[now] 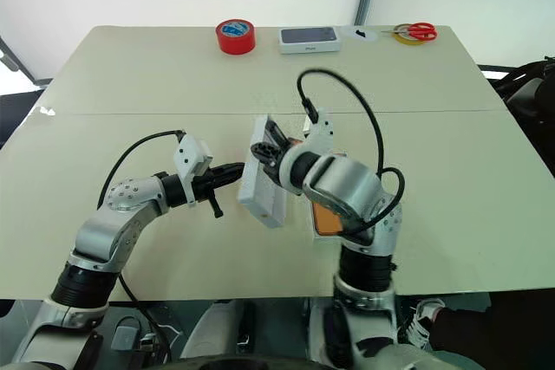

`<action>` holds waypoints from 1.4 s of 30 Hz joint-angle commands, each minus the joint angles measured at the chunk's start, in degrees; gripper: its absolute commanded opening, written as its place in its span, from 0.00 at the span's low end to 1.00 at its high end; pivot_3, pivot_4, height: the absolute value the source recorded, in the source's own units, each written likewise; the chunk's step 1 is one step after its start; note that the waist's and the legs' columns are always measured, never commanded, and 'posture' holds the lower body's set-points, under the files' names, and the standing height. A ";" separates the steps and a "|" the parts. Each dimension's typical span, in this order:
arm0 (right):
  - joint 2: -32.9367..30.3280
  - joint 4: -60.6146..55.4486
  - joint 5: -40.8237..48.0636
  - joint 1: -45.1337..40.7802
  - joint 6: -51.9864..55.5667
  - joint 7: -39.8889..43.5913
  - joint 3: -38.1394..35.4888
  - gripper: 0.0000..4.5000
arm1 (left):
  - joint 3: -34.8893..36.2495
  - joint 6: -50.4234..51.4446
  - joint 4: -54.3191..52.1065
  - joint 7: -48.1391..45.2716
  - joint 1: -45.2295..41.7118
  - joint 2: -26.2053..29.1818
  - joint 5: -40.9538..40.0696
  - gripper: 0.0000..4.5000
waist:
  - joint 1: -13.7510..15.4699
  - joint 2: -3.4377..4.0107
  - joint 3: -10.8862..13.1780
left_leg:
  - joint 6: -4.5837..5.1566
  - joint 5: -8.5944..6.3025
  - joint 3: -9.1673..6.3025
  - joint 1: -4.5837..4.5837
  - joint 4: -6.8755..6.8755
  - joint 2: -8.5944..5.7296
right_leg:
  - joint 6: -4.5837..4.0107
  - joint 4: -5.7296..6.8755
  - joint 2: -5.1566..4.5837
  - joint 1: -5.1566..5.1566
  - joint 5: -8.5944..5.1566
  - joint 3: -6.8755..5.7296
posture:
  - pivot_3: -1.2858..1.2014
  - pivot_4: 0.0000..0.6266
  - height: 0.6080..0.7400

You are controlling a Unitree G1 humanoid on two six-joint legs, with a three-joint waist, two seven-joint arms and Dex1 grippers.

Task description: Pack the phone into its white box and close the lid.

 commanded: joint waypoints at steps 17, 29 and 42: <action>-4.65 -2.21 0.82 8.11 5.56 12.45 2.07 0.01 | -0.35 -1.77 0.64 -0.91 -1.97 -1.37 1.43 0.00 | -0.65 0.02 0.01 | 0.06 0.03 0.21 0.04 -0.07 0.03 | -0.23 0.01 0.08 -0.08 -0.12 0.31 | 0.52 0.24 1.00; -15.53 3.91 0.82 9.96 13.11 31.19 1.40 0.01 | -0.75 -1.93 1.05 -1.01 -2.50 -1.92 1.84 0.00 | -0.47 0.02 0.01 | 0.06 0.03 0.25 -0.03 -0.07 0.00 | -0.22 -0.04 0.03 -0.13 -0.13 0.31 | 0.52 0.24 1.00; -44.19 17.29 0.82 0.26 27.50 59.67 -0.06 0.86 | -7.95 -1.90 4.33 -0.31 -6.09 -9.55 3.96 0.00 | -0.33 0.01 0.05 | 0.07 0.03 0.37 -0.04 -0.06 0.00 | -0.20 -0.07 0.05 -0.14 -0.13 0.29 | 0.52 0.24 1.00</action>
